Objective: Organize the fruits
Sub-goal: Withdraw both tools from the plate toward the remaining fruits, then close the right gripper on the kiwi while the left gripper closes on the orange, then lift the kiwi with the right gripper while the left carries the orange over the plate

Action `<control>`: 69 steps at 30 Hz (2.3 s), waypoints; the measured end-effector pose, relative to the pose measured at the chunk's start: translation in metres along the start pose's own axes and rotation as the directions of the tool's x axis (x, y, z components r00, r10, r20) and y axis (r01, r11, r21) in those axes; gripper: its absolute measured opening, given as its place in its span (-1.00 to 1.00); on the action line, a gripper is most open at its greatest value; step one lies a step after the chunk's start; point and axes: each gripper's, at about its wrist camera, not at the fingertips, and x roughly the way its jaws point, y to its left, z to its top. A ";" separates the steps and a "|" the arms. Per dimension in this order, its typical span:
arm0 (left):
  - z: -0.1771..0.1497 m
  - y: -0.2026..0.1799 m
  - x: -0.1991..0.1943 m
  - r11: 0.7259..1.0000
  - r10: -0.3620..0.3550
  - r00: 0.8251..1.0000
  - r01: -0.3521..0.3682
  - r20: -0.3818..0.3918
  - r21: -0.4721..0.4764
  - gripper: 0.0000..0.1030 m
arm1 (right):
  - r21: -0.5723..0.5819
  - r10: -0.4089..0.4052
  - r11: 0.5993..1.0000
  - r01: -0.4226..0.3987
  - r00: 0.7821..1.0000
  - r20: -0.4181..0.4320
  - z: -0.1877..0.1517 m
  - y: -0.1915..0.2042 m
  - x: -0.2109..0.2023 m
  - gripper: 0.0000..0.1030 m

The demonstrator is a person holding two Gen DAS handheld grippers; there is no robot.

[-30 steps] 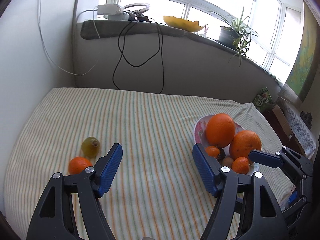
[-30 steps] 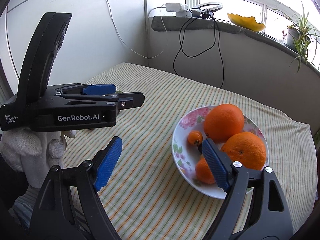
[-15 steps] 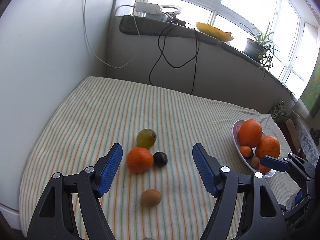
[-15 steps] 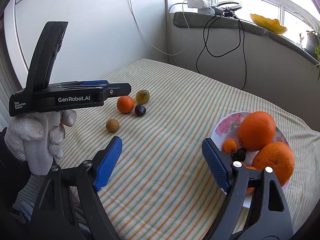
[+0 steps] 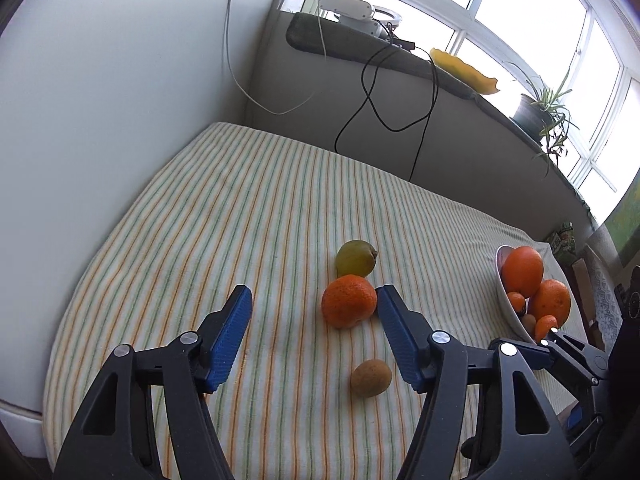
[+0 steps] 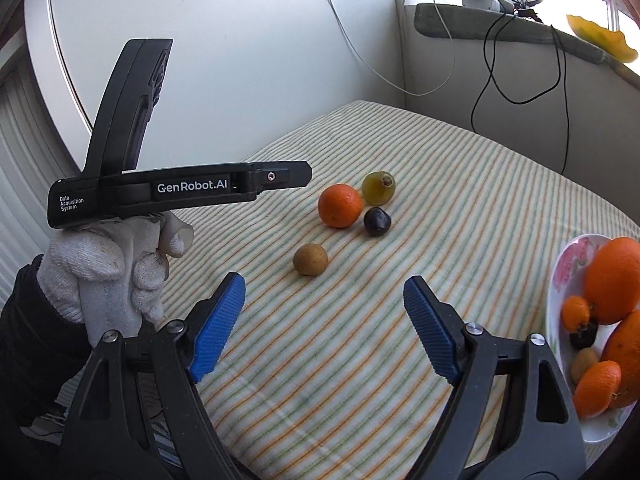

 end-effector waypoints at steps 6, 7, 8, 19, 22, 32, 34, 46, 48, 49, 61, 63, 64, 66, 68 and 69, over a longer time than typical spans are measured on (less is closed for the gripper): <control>-0.003 -0.005 0.011 0.999 -0.036 0.999 0.036 -0.037 0.011 0.13 | 0.029 0.057 0.998 -0.056 0.998 -0.040 0.004 0.002 0.024 0.30; -0.003 -0.007 0.013 0.999 -0.040 0.998 0.041 -0.041 0.014 0.13 | 0.036 0.067 0.997 -0.066 0.997 -0.046 0.004 0.003 0.028 0.26; -0.003 -0.008 0.015 0.999 -0.046 0.998 0.047 -0.045 0.017 0.12 | 0.043 0.075 0.996 -0.073 0.996 -0.053 0.005 0.003 0.032 0.17; -0.001 -0.008 0.030 0.996 -0.081 0.993 0.083 -0.084 0.022 0.02 | 0.046 0.068 0.997 -0.064 0.993 -0.092 0.013 0.006 0.060 -0.02; -0.001 -0.007 0.032 0.996 -0.089 0.992 0.090 -0.088 0.016 -0.03 | 0.041 0.058 0.998 -0.054 0.992 -0.109 0.016 0.004 0.069 -0.13; -0.001 -0.009 0.041 0.993 -0.111 0.988 0.115 -0.109 0.031 -0.26 | 0.032 0.041 0.999 -0.038 0.991 -0.127 0.018 0.003 0.083 -0.24; -0.001 -0.009 0.041 0.993 -0.111 0.988 0.116 -0.107 0.036 -0.29 | 0.031 0.040 0.999 -0.036 0.991 -0.130 0.018 0.004 0.085 -0.27; -0.001 -0.007 0.039 0.993 -0.112 0.990 0.114 -0.087 0.025 -0.31 | 0.034 0.043 0.999 -0.039 0.991 -0.125 0.019 0.002 0.084 -0.44; 0.000 -0.006 0.037 0.994 -0.109 0.991 0.111 -0.081 0.021 -0.31 | 0.030 0.045 0.999 -0.041 0.992 -0.119 0.017 0.004 0.077 -0.45; 0.000 -0.006 0.036 0.994 -0.109 0.991 0.111 -0.078 0.018 -0.31 | 0.028 0.045 0.999 -0.042 0.992 -0.116 0.017 0.004 0.076 -0.45; 0.004 -0.017 0.024 0.992 -0.119 0.992 0.120 -0.041 0.024 -0.31 | 0.051 0.038 0.998 -0.035 0.997 -0.066 0.009 -0.004 0.041 -0.45; 0.004 -0.023 0.023 0.992 -0.124 0.992 0.125 -0.036 0.029 -0.31 | 0.058 0.031 0.998 -0.028 0.998 -0.054 0.007 -0.008 0.031 -0.45; 0.004 -0.026 0.022 0.991 -0.128 0.991 0.129 -0.035 0.031 -0.31 | 0.063 0.028 0.998 -0.025 0.998 -0.049 0.006 -0.010 0.027 -0.45; 0.005 -0.032 0.022 0.990 -0.136 0.990 0.137 -0.033 0.037 -0.31 | 0.071 0.018 0.997 -0.016 0.999 -0.036 0.004 -0.015 0.017 -0.45; 0.005 -0.038 0.022 0.988 -0.144 0.989 0.146 -0.032 0.044 -0.31 | 0.077 0.005 0.997 -0.004 1.000 -0.024 0.001 -0.020 0.008 -0.45; 0.006 -0.042 0.022 0.987 -0.148 0.988 0.150 -0.033 0.049 -0.31 | 0.078 -0.001 0.997 0.003 1.000 -0.019 0.002 -0.020 0.005 -0.45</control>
